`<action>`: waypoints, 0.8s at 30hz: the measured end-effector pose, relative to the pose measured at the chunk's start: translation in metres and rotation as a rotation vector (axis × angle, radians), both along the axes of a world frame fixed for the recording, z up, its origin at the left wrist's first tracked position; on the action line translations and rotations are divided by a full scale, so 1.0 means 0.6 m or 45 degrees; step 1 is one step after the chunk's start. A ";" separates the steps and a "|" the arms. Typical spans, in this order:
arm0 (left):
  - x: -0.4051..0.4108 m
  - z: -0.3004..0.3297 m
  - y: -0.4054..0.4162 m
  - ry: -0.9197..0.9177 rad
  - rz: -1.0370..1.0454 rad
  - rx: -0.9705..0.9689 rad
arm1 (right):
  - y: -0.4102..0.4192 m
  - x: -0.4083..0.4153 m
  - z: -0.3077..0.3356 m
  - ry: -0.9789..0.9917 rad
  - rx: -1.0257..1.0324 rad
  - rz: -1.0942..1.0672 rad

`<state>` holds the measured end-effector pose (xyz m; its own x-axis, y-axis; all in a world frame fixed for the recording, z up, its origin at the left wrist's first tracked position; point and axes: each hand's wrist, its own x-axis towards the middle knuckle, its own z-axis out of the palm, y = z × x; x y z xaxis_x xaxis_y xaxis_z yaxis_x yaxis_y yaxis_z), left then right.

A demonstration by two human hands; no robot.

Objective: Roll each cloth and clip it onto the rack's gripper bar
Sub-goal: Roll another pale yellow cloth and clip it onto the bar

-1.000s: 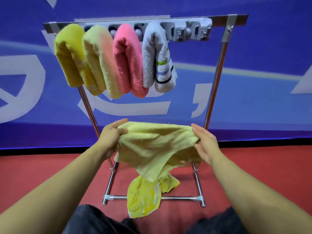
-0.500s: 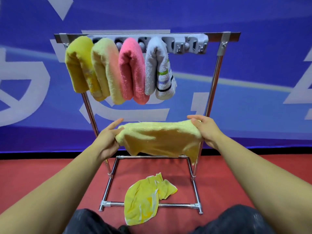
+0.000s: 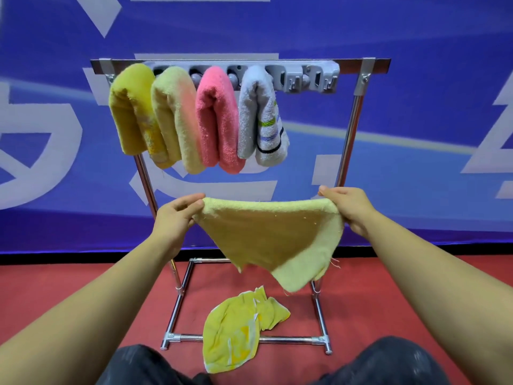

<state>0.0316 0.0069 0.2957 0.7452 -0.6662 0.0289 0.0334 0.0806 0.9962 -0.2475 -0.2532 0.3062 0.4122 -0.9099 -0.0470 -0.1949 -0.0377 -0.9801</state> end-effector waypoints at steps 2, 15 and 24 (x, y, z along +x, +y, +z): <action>0.000 0.002 0.000 -0.156 0.051 0.045 | -0.004 -0.003 0.002 -0.022 0.054 0.004; 0.024 0.017 -0.007 -0.850 -0.008 0.573 | 0.010 -0.014 0.010 -0.032 -0.129 0.003; 0.042 -0.019 0.002 -0.555 -0.050 0.492 | 0.010 -0.022 -0.022 0.338 -0.228 0.186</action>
